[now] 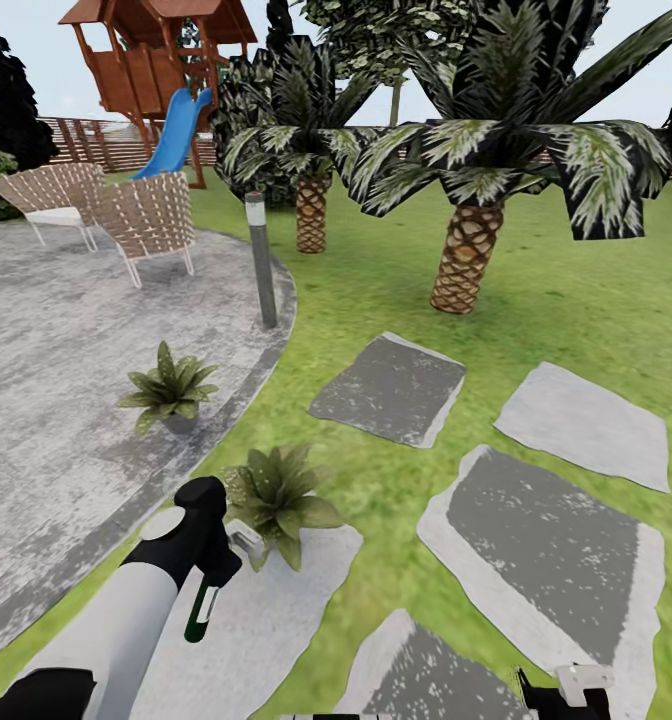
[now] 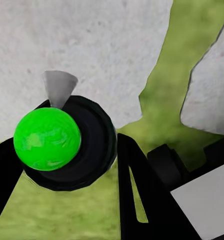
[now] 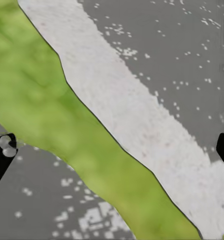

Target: Pick up the pesticide atomizer in the garden and spray insectifuge to fully cover both potted plants in the garden.

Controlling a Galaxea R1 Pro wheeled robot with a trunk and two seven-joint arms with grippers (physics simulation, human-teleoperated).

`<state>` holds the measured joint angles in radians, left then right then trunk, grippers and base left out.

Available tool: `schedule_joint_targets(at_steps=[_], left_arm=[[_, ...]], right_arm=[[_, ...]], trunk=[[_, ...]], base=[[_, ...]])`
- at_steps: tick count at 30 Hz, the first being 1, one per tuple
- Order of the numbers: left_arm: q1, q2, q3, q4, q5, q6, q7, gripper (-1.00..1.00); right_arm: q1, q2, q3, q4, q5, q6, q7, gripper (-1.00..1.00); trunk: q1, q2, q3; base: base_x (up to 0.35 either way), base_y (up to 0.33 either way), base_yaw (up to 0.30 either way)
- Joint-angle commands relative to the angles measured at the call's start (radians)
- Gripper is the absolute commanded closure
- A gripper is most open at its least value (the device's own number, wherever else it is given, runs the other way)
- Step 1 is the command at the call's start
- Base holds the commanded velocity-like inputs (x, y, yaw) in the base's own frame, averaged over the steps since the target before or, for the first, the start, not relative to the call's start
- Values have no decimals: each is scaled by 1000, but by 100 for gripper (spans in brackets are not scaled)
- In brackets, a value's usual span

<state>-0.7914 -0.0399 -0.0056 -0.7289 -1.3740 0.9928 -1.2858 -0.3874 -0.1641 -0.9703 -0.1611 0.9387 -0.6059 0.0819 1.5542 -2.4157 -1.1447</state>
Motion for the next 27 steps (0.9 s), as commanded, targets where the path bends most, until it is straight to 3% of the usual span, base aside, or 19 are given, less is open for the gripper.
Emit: schedule_joint_targets(at_steps=[1,8,14,19,27], left_arm=[[0,0,-1,-1,-10,9,-10,100],[0,6,5,5,-15,9,-9,100],[58,18,10,3,-8,7,81,100],[63,14,73,-1,-6,6,90,100],[63,8,99,-2,-6,5,92,100]], right_arm=[[-1,0,-8,0,1,-3,9,-100],[-1,0,-8,2,2,-3,9,-100],[-1,0,-8,2,2,-3,9,-100],[-1,0,-8,2,3,-3,9,-100],[-1,0,-8,2,3,-3,9,-100]], trunk=[[0,0,-1],[0,0,-1],[0,0,-1],[0,0,-1],[0,0,-1]], base=[[3,-272,1],[0,-272,192],[0,-272,276],[14,-266,277],[99,-58,277]])
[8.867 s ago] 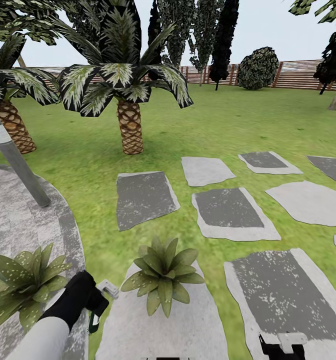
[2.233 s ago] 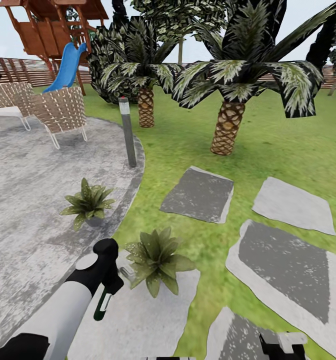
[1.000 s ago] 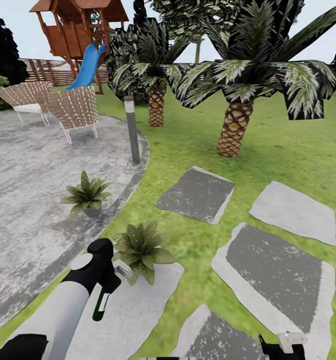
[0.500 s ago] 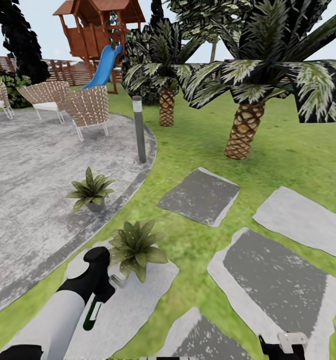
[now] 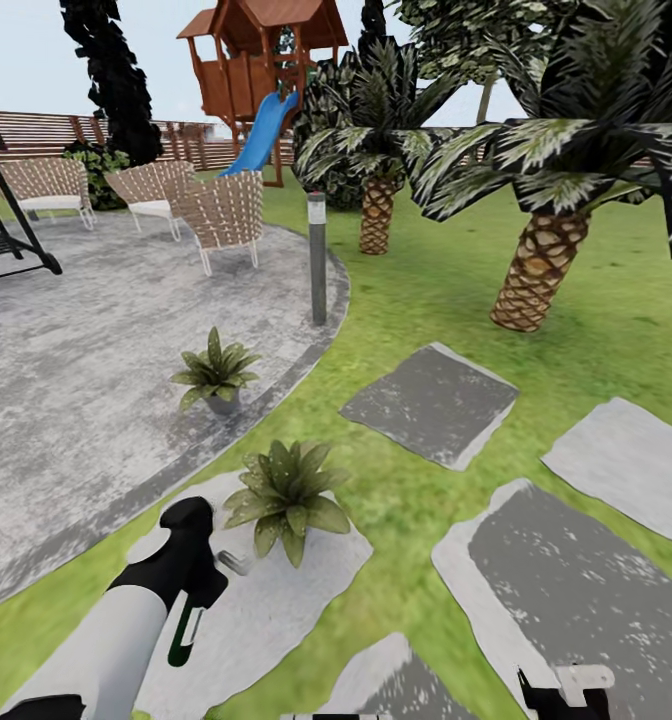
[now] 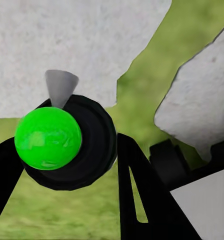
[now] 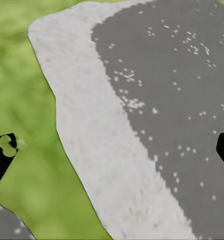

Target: Pick up the pesticide atomizer in the garden and spray insectifuge to fully cover both potted plants in the garden.

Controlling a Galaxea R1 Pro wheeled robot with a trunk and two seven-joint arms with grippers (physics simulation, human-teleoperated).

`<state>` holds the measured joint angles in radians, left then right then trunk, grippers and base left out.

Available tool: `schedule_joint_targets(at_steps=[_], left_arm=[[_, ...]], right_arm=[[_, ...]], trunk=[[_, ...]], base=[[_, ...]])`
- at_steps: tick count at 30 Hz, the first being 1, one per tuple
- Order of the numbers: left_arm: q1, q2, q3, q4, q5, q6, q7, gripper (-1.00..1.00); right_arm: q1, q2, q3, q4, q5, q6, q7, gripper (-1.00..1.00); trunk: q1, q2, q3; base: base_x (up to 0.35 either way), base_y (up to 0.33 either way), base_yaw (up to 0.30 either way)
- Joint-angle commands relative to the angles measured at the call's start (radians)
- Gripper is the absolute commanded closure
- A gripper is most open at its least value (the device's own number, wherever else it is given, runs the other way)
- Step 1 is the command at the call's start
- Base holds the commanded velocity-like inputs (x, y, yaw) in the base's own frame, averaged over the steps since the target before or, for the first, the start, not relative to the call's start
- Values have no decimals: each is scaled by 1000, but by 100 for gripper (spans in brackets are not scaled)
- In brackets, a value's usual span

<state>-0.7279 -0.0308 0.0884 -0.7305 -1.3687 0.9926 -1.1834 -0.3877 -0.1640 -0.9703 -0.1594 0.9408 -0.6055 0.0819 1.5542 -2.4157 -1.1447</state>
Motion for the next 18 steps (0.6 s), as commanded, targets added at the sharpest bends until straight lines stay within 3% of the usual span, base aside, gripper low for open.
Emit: schedule_joint_targets(at_steps=[1,6,12,18], left_arm=[[-1,-3,5,0,-11,5,-10,100],[-1,-10,1,6,-9,5,-10,100],[-1,-11,1,1,-4,5,-10,100],[-1,-11,3,-2,-4,3,-10,100]], right_arm=[[0,0,-8,0,1,-3,9,-100],[0,0,-8,0,1,-3,9,-100],[0,0,-8,0,1,-3,10,-100],[0,0,-8,0,1,-3,10,-100]], trunk=[[0,0,-1],[0,0,-1],[0,0,-1],[0,0,-1]], base=[[4,-1,277],[13,-24,213],[133,-224,10],[-54,-268,0]])
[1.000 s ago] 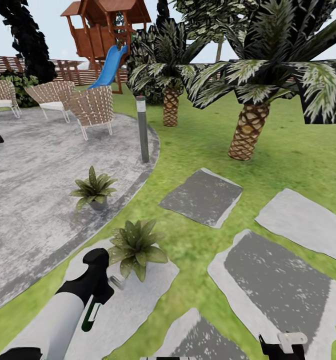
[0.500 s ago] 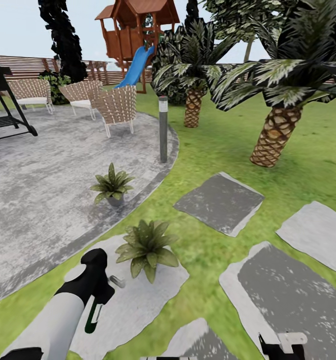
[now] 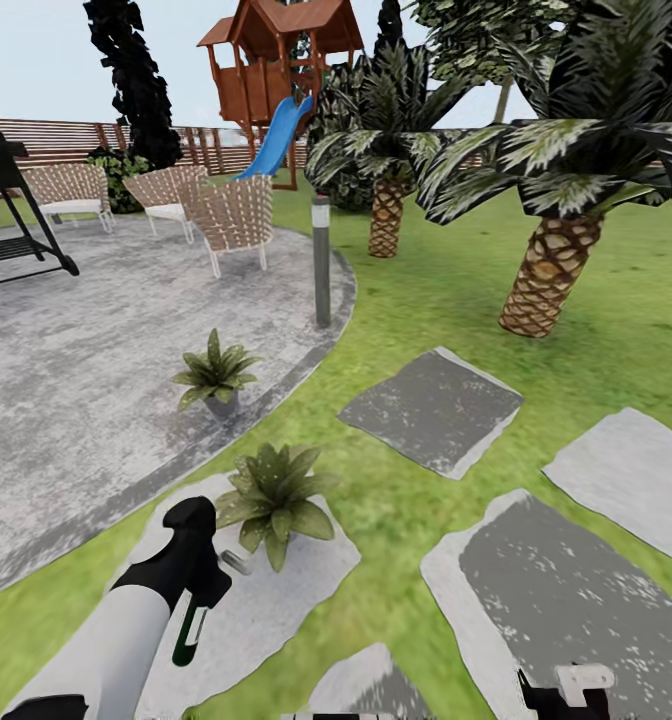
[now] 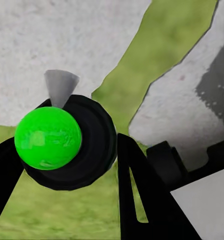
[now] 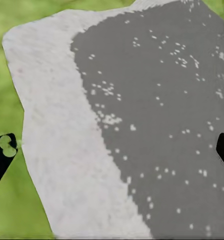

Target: Pick up the pesticide atomizer in the garden and spray insectifuge to fully cover both potted plants in the garden.

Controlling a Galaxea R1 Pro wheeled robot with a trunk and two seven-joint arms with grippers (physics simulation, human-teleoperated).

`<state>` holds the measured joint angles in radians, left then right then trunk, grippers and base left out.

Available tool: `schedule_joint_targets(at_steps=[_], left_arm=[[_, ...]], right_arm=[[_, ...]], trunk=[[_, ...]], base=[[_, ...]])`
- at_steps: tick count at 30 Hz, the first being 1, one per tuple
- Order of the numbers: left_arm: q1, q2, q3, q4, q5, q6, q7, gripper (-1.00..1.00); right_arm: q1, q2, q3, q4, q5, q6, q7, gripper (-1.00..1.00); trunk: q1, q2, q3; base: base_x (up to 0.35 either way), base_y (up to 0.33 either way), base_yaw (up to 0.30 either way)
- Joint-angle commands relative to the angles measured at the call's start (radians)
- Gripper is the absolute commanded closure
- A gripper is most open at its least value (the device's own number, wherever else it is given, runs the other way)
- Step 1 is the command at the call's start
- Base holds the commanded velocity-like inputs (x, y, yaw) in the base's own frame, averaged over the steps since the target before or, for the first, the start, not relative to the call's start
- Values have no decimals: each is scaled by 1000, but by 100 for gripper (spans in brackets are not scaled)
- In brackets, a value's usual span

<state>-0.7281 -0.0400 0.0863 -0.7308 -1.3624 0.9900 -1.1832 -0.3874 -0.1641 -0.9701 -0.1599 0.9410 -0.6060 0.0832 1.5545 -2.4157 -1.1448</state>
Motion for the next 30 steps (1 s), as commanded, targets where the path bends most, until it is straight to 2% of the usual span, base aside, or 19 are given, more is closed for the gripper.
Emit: schedule_joint_targets(at_steps=[1,7,16,19,25,27,28,30], left_arm=[[-1,-2,5,-2,-11,6,-10,100],[-15,-11,0,-2,-11,7,-20,100],[-12,-19,2,-2,-11,12,-19,100],[-13,-29,-2,-2,-11,11,-19,100],[-18,-27,-5,-2,-11,9,-25,100],[-33,-24,-6,-2,-11,5,-61,100],[-55,-22,-7,-2,-16,2,-103,100],[-69,-24,-9,-1,-23,0,-131,100]], right_arm=[[-1,0,-9,0,1,-3,9,-100],[-1,1,-9,0,0,-3,7,-100],[-1,6,-9,0,0,-4,7,-100],[-1,5,-10,-2,-1,-4,7,-100],[-1,5,-10,-3,-1,-5,6,-100],[-1,5,-10,-3,-1,-5,6,-100],[-1,5,-10,-3,-1,-4,6,-100],[-1,5,-10,-4,-1,-4,6,-100]], trunk=[[0,0,-1],[0,0,-1],[0,0,-1],[0,0,-1],[0,0,-1],[0,0,-1],[0,0,-1],[0,0,-1]], base=[[-148,-260,16],[-68,-263,205],[253,-164,269],[194,-92,59],[19,-10,5],[1,0,0],[0,0,0],[0,0,0]])
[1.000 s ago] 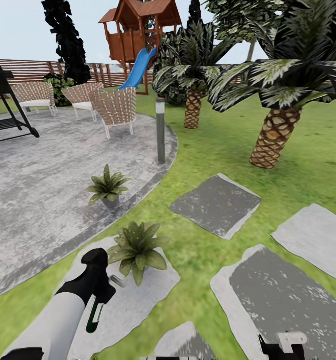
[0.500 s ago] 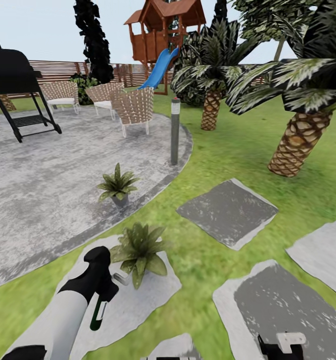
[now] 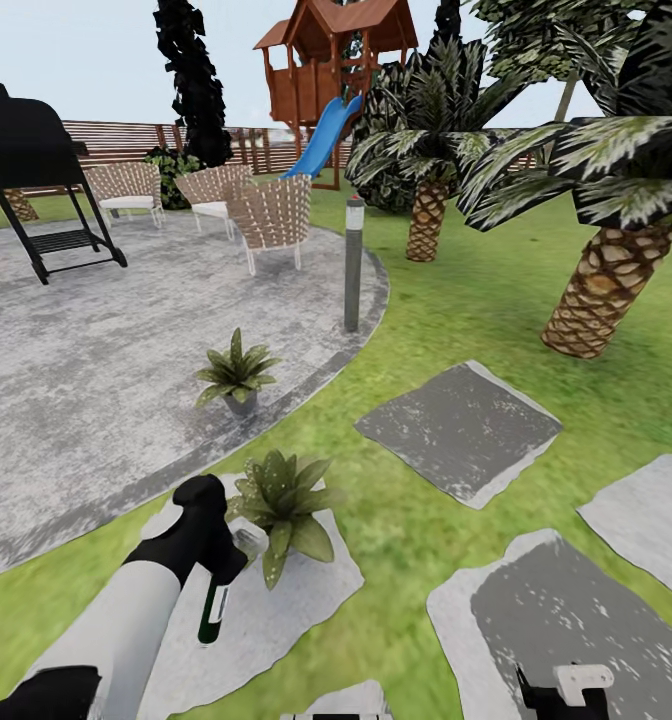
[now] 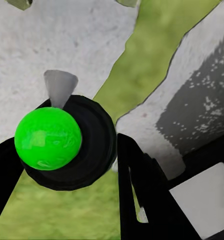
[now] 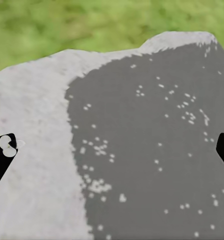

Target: Pick up the pesticide atomizer in the garden and spray insectifuge to fully cover both potted plants in the garden.

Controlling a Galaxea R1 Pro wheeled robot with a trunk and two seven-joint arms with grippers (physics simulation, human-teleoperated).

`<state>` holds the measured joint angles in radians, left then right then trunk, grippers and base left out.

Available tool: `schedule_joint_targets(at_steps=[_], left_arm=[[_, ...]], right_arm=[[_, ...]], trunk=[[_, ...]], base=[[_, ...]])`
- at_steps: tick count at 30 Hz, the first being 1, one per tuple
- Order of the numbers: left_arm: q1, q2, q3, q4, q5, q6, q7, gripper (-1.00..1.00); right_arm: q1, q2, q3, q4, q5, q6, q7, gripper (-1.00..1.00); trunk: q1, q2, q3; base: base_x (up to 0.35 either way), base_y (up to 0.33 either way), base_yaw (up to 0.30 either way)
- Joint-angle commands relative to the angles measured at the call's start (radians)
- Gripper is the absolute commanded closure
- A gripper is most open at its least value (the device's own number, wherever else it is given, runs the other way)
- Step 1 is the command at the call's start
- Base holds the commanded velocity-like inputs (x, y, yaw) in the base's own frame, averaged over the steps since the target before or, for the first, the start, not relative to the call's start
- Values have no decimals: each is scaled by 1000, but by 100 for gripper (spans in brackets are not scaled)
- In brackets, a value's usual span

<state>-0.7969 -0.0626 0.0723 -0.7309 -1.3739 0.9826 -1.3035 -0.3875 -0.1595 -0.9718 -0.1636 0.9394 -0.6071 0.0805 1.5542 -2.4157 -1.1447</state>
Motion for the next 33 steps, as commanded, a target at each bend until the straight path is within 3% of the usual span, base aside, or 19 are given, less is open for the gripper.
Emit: schedule_joint_targets(at_steps=[1,6,12,18,23,28,33], left_arm=[[-3,-2,5,-1,-12,8,-14,100],[-9,-2,6,-1,-14,9,-21,100],[-28,-5,6,1,-16,9,-22,100],[-28,-6,6,0,-15,9,-22,100],[-32,-3,4,-1,-14,8,-22,100],[-131,5,1,14,-15,6,-54,100],[-150,5,-23,17,-38,6,-89,100]], right_arm=[[-1,0,-8,0,1,-3,8,-100],[-1,0,-8,1,1,-3,8,-100],[-1,1,-7,1,1,-3,8,-100],[-1,1,-7,1,1,-3,8,-100],[-1,1,-8,1,1,-3,8,-100],[-1,1,-7,2,1,-3,8,-100],[-1,1,-7,2,1,-3,8,-100]], trunk=[[0,0,-1],[0,0,-1],[0,0,-1],[0,0,-1],[0,0,-1],[0,0,-1],[0,0,-1]], base=[[0,0,0],[0,0,21],[57,-24,251],[212,-171,265],[-17,-256,46],[-224,-210,195],[5,-243,258]])
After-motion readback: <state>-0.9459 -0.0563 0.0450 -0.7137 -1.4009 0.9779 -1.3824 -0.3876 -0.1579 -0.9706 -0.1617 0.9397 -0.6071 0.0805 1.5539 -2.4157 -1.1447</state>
